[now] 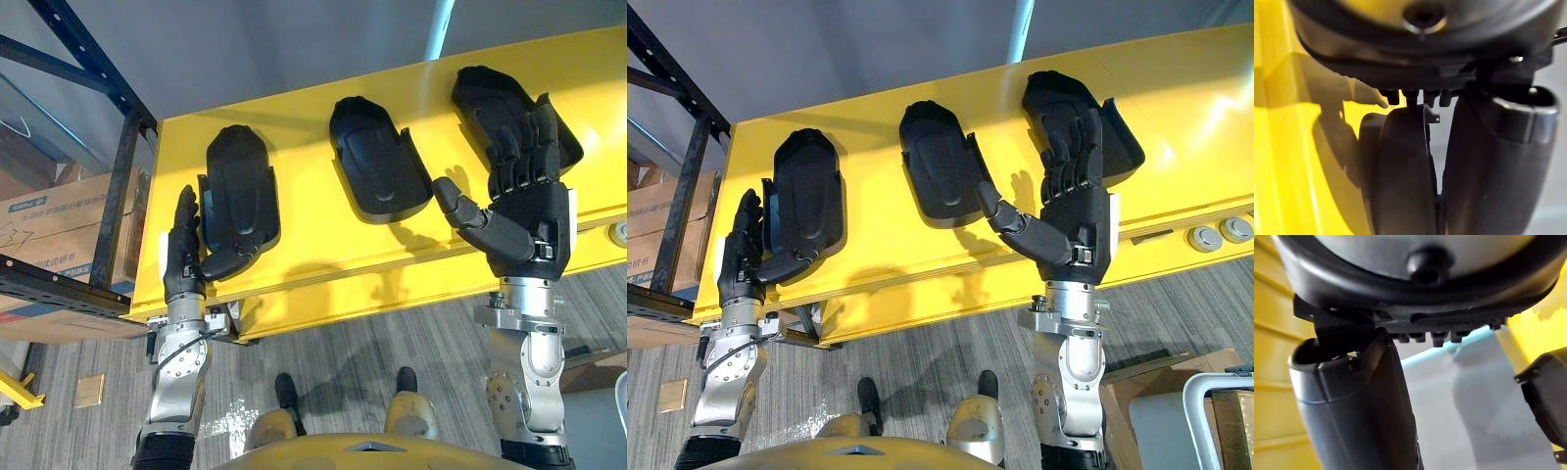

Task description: Walk over and take three plastic housings, then place them on the shelf

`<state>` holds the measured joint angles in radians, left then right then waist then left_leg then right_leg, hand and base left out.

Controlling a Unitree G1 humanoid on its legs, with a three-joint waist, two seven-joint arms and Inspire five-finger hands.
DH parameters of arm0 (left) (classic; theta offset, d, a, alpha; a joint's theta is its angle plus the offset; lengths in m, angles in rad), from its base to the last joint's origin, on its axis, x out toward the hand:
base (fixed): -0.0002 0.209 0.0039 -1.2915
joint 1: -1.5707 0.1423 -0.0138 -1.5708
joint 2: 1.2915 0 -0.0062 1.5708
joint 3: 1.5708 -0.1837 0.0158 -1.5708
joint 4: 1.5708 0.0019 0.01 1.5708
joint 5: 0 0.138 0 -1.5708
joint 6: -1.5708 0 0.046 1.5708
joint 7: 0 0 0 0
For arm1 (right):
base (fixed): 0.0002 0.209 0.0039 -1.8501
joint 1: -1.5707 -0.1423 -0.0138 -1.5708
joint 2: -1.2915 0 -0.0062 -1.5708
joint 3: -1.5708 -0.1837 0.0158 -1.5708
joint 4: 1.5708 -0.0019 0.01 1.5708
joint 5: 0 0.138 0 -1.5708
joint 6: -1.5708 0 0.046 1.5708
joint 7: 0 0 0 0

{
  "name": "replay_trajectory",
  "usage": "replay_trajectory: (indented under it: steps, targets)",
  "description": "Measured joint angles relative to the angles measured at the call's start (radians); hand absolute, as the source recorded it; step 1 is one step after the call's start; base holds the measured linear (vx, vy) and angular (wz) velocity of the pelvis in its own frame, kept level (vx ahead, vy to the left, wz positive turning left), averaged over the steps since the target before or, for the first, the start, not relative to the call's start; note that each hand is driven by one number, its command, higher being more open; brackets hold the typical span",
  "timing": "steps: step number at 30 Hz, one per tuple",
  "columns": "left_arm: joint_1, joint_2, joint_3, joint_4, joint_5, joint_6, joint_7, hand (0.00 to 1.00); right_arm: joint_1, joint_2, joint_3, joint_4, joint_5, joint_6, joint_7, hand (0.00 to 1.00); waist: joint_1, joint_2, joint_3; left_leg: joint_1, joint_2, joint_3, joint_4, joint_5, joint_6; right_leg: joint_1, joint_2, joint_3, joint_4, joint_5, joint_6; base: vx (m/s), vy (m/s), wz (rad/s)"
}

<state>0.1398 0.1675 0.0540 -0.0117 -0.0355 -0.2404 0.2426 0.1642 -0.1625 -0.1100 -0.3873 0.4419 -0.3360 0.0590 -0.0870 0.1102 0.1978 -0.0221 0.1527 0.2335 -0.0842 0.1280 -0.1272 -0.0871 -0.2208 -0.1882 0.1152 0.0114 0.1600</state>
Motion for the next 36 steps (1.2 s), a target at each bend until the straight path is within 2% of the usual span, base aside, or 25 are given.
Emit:
replay_trajectory:
  steps: [27, 32, 36]
  targets:
    - [-0.049, 0.0, 0.0, 0.101, -0.05, -0.018, 0.003, 1.0, 0.0, 0.001, 0.002, 0.0, -0.002, 0.026, 0.001, 1.0, -0.002, 0.012, -0.009, 0.024, 0.0, 0.007, -0.001, -0.001, 0.0, 0.041, 0.004, 0.001, -0.047, 0.026, 0.007, 0.0, 0.0, 0.0]
    - [0.011, -0.001, 0.0, 0.066, -0.045, -0.017, -0.032, 1.0, 0.022, 0.009, 0.011, 0.0, -0.002, 0.025, 0.003, 1.0, 0.001, 0.009, -0.033, 0.033, 0.0, 0.007, -0.003, -0.009, -0.003, 0.063, 0.006, -0.003, -0.071, 0.033, 0.008, 0.0, 0.0, 0.0]
    - [0.079, -0.004, 0.0, -0.042, -0.036, -0.017, -0.053, 1.0, 0.024, 0.024, 0.036, 0.001, -0.015, 0.023, -0.006, 1.0, 0.007, -0.003, -0.044, 0.049, 0.001, -0.001, -0.004, -0.014, -0.005, 0.095, 0.007, -0.018, -0.085, 0.034, 0.009, 0.02, -0.001, 0.07]
